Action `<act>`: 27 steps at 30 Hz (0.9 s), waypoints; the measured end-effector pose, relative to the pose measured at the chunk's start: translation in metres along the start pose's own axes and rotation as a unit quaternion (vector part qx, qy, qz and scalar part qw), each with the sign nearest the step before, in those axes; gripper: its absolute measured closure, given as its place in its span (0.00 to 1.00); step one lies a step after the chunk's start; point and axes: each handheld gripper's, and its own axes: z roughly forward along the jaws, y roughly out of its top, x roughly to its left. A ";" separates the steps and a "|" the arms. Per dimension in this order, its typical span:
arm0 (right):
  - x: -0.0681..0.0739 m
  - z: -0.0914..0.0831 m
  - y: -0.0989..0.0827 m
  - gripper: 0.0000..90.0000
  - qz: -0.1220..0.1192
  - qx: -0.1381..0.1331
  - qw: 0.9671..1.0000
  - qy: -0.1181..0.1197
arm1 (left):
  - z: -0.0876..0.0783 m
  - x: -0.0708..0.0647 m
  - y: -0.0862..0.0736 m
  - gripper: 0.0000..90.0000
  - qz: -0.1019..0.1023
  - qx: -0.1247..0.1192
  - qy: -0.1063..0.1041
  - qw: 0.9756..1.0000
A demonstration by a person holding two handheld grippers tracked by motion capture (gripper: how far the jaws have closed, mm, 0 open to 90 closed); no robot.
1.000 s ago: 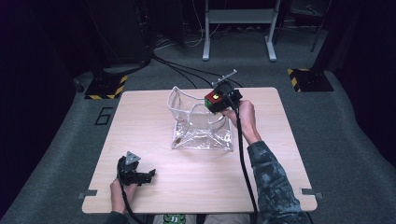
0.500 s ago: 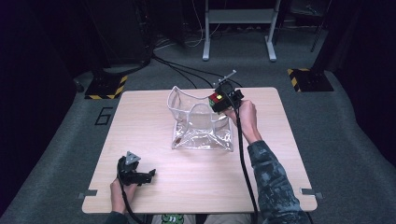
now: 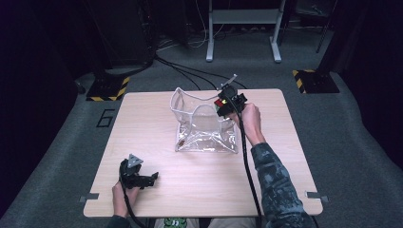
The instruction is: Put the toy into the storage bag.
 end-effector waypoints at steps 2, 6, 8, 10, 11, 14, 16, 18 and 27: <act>0.000 0.001 0.000 0.37 -0.003 0.005 1.000 -0.001 | 0.000 0.000 0.000 0.01 0.000 0.000 0.000 1.000; 0.003 0.004 -0.001 0.37 -0.014 0.006 0.999 0.034 | 0.000 0.000 0.000 0.01 0.000 0.000 0.000 1.000; 0.003 0.006 -0.001 0.37 -0.017 0.008 0.999 0.039 | 0.000 0.000 0.000 0.01 0.000 0.000 0.000 1.000; 0.003 0.006 -0.001 0.37 -0.016 0.010 0.999 0.050 | 0.000 0.000 0.000 0.01 0.000 0.000 0.000 1.000; 0.004 0.005 -0.001 0.37 -0.014 0.019 0.998 0.052 | 0.000 0.000 0.000 0.01 0.000 0.000 0.000 1.000; 0.006 0.007 0.000 0.37 -0.024 0.025 0.998 0.055 | 0.000 0.000 0.000 0.01 0.000 0.000 0.000 1.000; 0.007 0.007 0.000 0.37 -0.029 0.026 0.998 0.059 | 0.000 0.000 0.000 0.01 0.000 0.000 0.000 1.000; 0.008 0.008 0.000 0.37 -0.034 0.028 0.998 0.055 | 0.000 0.000 0.000 0.01 0.000 0.000 0.000 1.000; 0.009 0.008 0.001 0.37 -0.040 0.030 0.997 0.055 | 0.000 0.000 0.000 0.01 0.000 0.000 0.000 1.000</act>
